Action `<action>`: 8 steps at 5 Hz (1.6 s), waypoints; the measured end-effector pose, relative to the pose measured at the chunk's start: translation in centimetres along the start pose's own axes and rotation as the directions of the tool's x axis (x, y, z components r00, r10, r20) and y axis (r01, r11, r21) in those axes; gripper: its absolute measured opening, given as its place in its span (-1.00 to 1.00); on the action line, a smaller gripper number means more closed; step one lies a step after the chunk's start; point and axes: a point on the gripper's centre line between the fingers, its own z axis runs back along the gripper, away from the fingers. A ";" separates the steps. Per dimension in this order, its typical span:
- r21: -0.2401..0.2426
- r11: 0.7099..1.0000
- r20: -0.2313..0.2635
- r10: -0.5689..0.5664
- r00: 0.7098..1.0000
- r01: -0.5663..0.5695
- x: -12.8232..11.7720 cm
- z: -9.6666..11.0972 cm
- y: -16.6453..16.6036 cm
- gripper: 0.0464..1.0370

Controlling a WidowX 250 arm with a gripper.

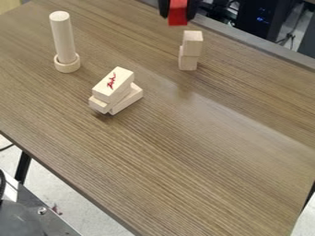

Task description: Move the red block and put it down on the left side

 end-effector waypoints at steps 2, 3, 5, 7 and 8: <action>-0.038 0.992 0.010 -0.124 0.992 0.124 -1.0 1.8 -3.5 -0.08; 0.020 0.967 -0.064 -0.250 0.966 0.252 -2.8 -1.0 -6.3 -0.08; -0.012 0.927 -0.142 -0.373 0.917 0.375 -5.3 -6.1 -9.2 -0.08; -0.020 0.916 -0.143 -0.400 0.905 0.401 -6.1 -7.4 -9.6 0.07; -0.016 0.921 -0.142 -0.388 0.911 0.390 -6.1 -7.5 -9.5 0.49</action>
